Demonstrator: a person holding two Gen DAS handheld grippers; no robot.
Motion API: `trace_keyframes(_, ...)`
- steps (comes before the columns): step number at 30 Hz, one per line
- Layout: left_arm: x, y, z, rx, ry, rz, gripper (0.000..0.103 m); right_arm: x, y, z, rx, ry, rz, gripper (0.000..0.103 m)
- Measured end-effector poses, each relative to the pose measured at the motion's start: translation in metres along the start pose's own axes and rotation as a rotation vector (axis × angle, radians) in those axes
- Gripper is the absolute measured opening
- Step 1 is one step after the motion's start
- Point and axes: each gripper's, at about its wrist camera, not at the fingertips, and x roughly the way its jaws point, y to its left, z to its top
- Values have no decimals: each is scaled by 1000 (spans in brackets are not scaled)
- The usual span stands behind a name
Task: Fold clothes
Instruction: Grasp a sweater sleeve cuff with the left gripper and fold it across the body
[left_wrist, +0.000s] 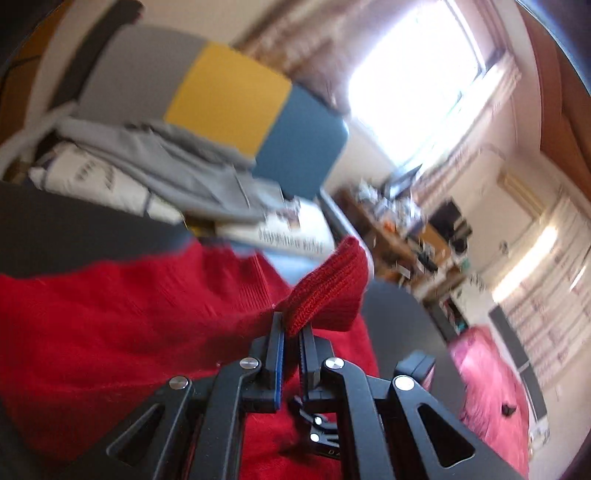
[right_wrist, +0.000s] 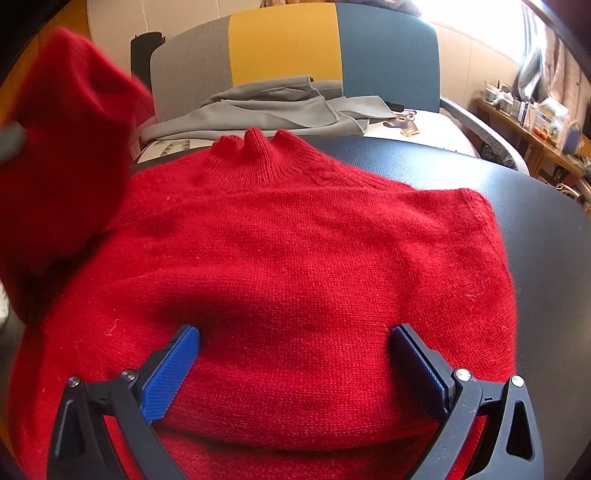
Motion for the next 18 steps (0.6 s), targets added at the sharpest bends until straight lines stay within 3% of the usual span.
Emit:
trace_keyframes(4,46,-1,-27,64,118,76,6,0,-1,-1,6,-3,8,103)
trace_keyframes(7,62,4,-46,88,171,132,21,-1,-2,-2,5,-3,9,103)
trace_keyframes(10,40,8,-55,77,147,141,25,0,-1,-2,2,1,6,103)
trace_keyframes(14,-20,19,-75,43,14,143,32,-1,0,1,-10,23,10,103)
trace_keyframes(18,-54,41,-102,65,-7,233,32,-25,-3,-1,32,33,38,103)
